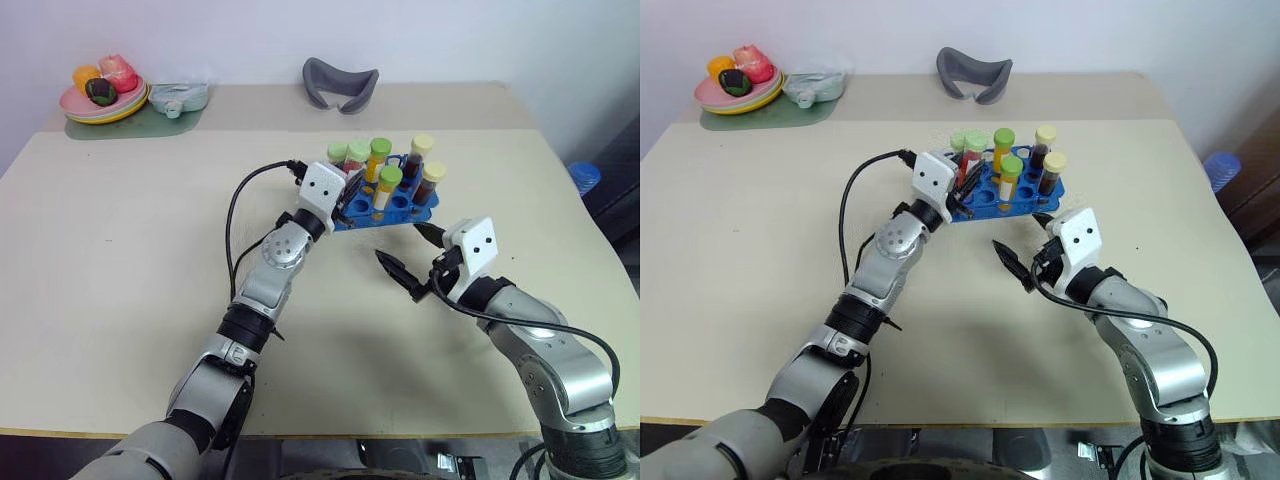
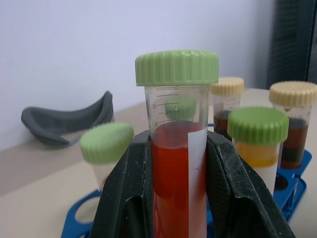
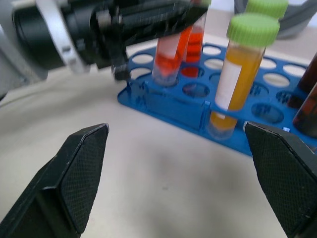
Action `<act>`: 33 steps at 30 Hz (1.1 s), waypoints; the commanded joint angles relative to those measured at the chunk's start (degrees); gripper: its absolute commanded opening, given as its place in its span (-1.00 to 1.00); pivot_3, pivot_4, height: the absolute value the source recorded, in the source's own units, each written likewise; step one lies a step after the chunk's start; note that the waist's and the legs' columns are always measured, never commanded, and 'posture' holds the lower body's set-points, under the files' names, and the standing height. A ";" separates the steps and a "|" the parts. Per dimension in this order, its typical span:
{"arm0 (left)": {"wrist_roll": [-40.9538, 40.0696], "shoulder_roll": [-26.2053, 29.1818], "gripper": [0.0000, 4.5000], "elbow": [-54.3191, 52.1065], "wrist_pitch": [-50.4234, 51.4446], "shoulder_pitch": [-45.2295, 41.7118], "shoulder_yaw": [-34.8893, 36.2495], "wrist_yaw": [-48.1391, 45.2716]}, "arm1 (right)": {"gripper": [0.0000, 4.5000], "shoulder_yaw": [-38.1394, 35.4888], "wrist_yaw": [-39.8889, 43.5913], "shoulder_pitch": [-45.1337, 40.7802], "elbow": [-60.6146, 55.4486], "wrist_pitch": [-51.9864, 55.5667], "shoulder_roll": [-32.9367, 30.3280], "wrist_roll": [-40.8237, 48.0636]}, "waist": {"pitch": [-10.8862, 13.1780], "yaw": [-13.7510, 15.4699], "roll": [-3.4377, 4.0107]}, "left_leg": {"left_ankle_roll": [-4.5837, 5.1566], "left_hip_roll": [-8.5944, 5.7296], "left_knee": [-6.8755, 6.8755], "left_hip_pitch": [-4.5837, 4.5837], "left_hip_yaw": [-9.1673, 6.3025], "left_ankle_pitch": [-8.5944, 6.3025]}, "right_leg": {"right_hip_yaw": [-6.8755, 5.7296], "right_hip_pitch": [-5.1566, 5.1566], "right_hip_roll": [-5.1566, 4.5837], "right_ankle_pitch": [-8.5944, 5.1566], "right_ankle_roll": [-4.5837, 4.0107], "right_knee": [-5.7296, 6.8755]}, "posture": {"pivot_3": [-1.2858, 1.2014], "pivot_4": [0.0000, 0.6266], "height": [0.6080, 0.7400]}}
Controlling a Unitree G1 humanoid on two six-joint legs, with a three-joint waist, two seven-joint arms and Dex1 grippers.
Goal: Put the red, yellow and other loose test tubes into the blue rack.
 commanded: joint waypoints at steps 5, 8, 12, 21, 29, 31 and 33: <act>0.56 -1.87 -0.64 -1.42 -0.80 0.95 1.44 -1.15 | 1.00 -0.83 0.46 -1.43 -1.12 -0.34 -0.17 0.14 | 0.00 -0.01 0.01 | 0.00 0.00 0.02 0.01 -0.01 0.00 | -0.01 0.02 0.00 0.00 0.00 0.00 | 0.03 -0.52 1.00; 0.41 -2.38 -0.64 -1.28 -1.08 1.13 1.89 -1.41 | 1.00 -0.72 0.51 -1.33 -1.32 -0.29 -0.08 0.11 | 0.00 0.01 0.01 | 0.00 0.00 0.02 0.01 -0.01 0.00 | -0.01 0.03 0.00 0.00 0.00 0.00 | 0.03 -0.52 1.00; 0.24 -2.96 -0.64 -0.16 -1.96 1.02 2.79 -1.81 | 1.00 -0.68 0.48 -1.45 -1.38 -0.13 -0.01 0.19 | -0.01 0.02 0.01 | 0.00 0.00 0.02 0.01 -0.01 0.00 | -0.01 0.03 0.00 0.00 0.00 -0.01 | 0.03 -0.52 1.00; 1.07 -3.59 -0.64 3.06 -4.23 0.52 3.68 -2.53 | 1.00 -0.42 0.16 -1.37 -1.94 0.17 0.25 0.18 | -0.01 0.01 0.01 | 0.01 0.00 0.02 0.03 -0.01 0.00 | -0.01 0.05 0.00 0.00 0.00 -0.01 | 0.03 -0.52 1.00; 0.84 -4.64 -0.64 5.84 -8.07 -0.01 4.60 -3.19 | 1.00 0.17 0.15 -1.90 -1.81 0.19 0.58 0.05 | -0.01 0.01 0.02 | 0.01 0.00 0.02 0.04 -0.02 0.00 | -0.01 0.06 0.00 0.00 0.00 -0.01 | 0.03 -0.52 1.00; 1.14 -4.90 -0.64 6.91 -9.07 -0.39 4.76 -3.19 | 1.00 0.28 0.23 -1.99 -1.81 0.17 0.58 0.00 | -0.01 0.04 0.02 | 0.01 0.00 0.02 0.04 -0.01 0.00 | -0.02 0.07 0.00 0.00 0.00 -0.02 | 0.03 -0.52 1.00; 1.16 -5.13 -0.64 7.79 -9.73 -0.71 5.05 -3.10 | 1.00 0.28 0.26 -2.07 -1.82 0.18 0.57 0.01 | -0.01 0.03 0.02 | 0.01 0.00 0.02 0.04 -0.02 0.00 | -0.02 0.07 0.00 0.00 0.00 -0.02 | 0.03 -0.52 1.00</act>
